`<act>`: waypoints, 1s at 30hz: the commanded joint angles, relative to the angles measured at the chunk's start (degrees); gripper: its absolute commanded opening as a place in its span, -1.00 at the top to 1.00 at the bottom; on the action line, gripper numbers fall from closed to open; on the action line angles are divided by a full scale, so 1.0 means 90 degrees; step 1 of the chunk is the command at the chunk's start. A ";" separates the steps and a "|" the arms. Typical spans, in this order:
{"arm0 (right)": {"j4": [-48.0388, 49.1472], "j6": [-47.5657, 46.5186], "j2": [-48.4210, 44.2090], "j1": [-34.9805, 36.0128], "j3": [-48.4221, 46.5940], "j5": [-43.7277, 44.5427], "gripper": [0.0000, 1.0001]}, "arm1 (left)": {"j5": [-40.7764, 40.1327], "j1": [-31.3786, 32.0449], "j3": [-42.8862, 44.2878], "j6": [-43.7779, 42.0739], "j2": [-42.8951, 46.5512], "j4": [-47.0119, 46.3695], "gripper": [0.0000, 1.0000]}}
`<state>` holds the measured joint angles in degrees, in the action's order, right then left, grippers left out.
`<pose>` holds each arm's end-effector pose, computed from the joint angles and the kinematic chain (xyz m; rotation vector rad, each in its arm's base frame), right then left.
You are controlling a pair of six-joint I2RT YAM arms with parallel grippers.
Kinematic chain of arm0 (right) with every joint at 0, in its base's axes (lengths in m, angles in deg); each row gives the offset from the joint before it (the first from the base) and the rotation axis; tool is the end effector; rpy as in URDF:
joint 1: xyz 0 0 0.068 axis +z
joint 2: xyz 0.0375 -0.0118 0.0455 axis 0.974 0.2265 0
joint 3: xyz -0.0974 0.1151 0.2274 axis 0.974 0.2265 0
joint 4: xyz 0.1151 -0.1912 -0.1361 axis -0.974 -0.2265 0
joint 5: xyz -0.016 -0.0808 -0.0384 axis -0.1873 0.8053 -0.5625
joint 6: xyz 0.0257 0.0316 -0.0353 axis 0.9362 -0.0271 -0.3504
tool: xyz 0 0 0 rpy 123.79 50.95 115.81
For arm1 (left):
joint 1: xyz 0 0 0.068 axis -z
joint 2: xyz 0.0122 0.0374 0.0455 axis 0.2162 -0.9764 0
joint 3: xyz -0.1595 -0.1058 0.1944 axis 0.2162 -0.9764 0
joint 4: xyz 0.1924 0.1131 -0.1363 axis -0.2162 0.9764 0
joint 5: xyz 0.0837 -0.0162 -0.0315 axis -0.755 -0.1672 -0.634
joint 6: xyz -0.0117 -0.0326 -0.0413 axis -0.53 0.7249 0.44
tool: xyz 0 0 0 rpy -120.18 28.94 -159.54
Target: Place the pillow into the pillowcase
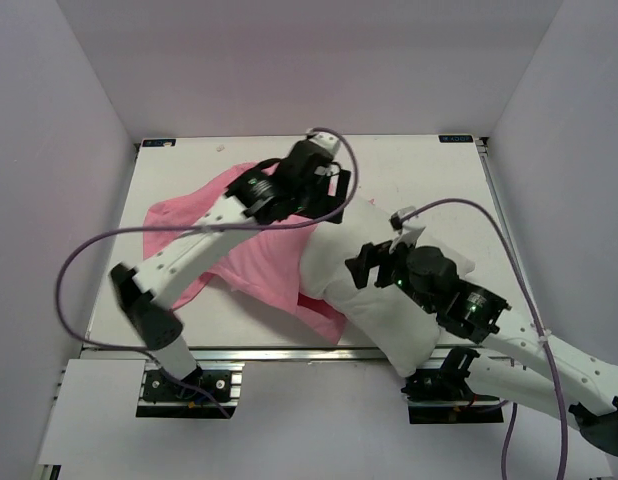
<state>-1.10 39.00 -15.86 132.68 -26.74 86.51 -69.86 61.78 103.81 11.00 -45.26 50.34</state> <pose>0.1127 0.1421 0.3127 -0.3044 1.8172 0.5949 0.2281 -0.2515 0.4141 0.3921 2.2762 -0.3645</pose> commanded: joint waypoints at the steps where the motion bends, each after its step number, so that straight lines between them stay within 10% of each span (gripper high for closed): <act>1: -0.1680 0.0816 0.0330 -0.0443 -0.0814 0.0766 -0.79 | -0.0581 0.0011 0.0808 -0.0918 -0.0764 0.0728 -0.88; 12: -0.0619 -0.0618 0.1023 -0.1743 -0.1011 -0.1518 -0.79 | -0.0892 -0.0546 0.1170 -0.1272 -0.1752 0.1129 -0.17; 20: -0.0082 -0.1595 0.2304 -0.1763 -0.1489 -0.2340 -0.79 | -0.0651 -0.0634 0.1279 -0.1379 -0.1743 0.1003 1.00; 25: 0.0689 -0.2064 0.3075 -0.1763 -0.1451 -0.3118 -0.76 | -0.0045 -0.0634 0.1191 -0.1544 -0.1684 0.0837 1.00; 26: 0.0991 -0.2123 0.3202 -0.1763 -0.1412 -0.3276 -0.59 | 0.0217 -0.0634 0.1191 -0.1584 -0.1645 0.0721 1.00; 29: 0.1459 -0.2104 0.3671 -0.1773 -0.1421 -0.3424 1.00 | 0.0590 -0.0624 0.1152 -0.1711 -0.1450 0.0417 1.00; 30: 0.1685 -0.2123 0.3662 -0.1773 -0.1295 -0.3404 1.00 | 0.0823 -0.0634 0.1152 -0.1721 -0.1334 0.0339 1.00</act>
<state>5.09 21.45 15.61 116.63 -38.22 60.45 -68.82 55.84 114.48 -2.88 -62.50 57.20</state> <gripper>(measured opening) 0.051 0.028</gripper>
